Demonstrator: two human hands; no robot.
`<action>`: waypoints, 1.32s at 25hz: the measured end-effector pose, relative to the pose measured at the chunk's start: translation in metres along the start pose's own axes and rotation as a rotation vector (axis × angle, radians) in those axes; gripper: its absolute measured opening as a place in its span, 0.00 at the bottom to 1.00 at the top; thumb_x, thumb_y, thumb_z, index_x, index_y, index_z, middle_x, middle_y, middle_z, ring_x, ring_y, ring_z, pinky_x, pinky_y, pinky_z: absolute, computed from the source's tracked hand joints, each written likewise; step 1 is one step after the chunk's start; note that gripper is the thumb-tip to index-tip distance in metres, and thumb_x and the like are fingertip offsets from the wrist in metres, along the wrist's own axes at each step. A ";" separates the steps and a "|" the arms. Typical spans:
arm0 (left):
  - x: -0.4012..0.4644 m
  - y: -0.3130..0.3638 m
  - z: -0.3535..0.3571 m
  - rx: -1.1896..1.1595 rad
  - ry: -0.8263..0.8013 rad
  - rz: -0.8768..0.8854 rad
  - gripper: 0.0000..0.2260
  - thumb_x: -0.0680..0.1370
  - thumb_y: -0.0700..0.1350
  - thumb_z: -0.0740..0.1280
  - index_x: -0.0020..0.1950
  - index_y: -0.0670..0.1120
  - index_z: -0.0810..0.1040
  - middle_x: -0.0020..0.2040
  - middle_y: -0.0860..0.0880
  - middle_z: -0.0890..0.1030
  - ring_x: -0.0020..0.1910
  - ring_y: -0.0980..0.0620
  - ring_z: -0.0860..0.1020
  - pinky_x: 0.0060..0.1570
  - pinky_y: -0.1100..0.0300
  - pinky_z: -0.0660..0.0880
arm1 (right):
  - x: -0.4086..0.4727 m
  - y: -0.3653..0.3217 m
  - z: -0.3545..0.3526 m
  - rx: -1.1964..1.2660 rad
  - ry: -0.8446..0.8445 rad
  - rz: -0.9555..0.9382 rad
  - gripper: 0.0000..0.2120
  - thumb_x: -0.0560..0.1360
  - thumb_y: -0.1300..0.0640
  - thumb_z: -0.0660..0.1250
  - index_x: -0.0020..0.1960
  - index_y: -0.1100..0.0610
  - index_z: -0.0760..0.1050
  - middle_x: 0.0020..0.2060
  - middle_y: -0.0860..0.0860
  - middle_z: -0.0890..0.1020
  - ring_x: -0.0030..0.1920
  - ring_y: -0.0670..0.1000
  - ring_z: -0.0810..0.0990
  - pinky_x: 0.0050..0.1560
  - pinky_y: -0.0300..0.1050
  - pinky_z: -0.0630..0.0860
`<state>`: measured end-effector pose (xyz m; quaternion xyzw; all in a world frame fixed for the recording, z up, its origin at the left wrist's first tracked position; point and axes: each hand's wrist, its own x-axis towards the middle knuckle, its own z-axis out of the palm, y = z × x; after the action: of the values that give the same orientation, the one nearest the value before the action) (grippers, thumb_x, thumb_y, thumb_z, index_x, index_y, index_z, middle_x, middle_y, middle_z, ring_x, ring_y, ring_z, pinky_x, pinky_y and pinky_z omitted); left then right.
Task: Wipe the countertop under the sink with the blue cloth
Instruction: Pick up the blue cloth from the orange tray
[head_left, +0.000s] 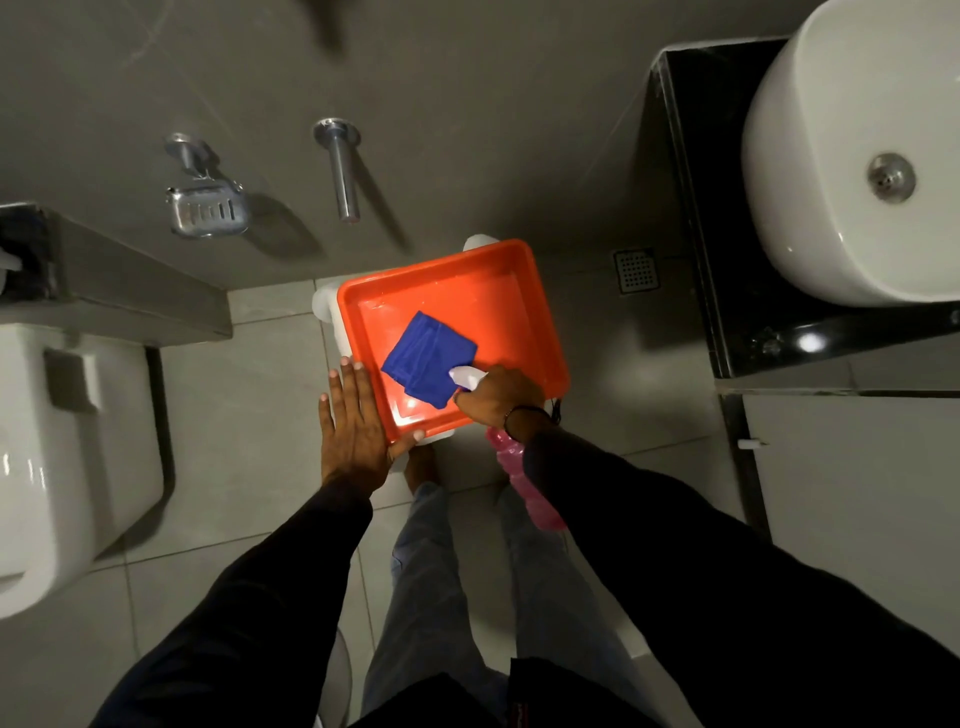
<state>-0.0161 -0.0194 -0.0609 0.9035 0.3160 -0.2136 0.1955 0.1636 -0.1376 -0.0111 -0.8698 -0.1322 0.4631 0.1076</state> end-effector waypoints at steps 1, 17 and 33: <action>0.000 0.000 0.001 0.002 -0.006 0.000 0.58 0.69 0.80 0.39 0.83 0.36 0.50 0.83 0.35 0.51 0.82 0.33 0.53 0.79 0.35 0.55 | -0.001 0.001 0.004 0.023 0.017 0.026 0.19 0.74 0.43 0.69 0.58 0.53 0.80 0.55 0.56 0.84 0.57 0.61 0.81 0.56 0.50 0.75; 0.001 0.000 0.001 0.015 -0.029 -0.023 0.58 0.69 0.80 0.39 0.83 0.37 0.48 0.84 0.36 0.50 0.82 0.33 0.53 0.79 0.35 0.56 | 0.020 -0.019 -0.101 0.441 0.653 -0.301 0.07 0.74 0.55 0.73 0.45 0.58 0.80 0.37 0.54 0.83 0.36 0.49 0.82 0.39 0.44 0.78; 0.015 0.029 -0.051 0.082 0.099 0.061 0.35 0.78 0.60 0.63 0.79 0.40 0.63 0.76 0.37 0.69 0.74 0.35 0.69 0.77 0.37 0.60 | -0.031 0.024 -0.015 0.316 0.277 0.125 0.10 0.72 0.55 0.72 0.49 0.60 0.78 0.49 0.60 0.83 0.52 0.60 0.82 0.53 0.49 0.78</action>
<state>0.0264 -0.0082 -0.0195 0.9294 0.2885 -0.1754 0.1489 0.1625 -0.1720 0.0141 -0.9039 0.0122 0.3597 0.2311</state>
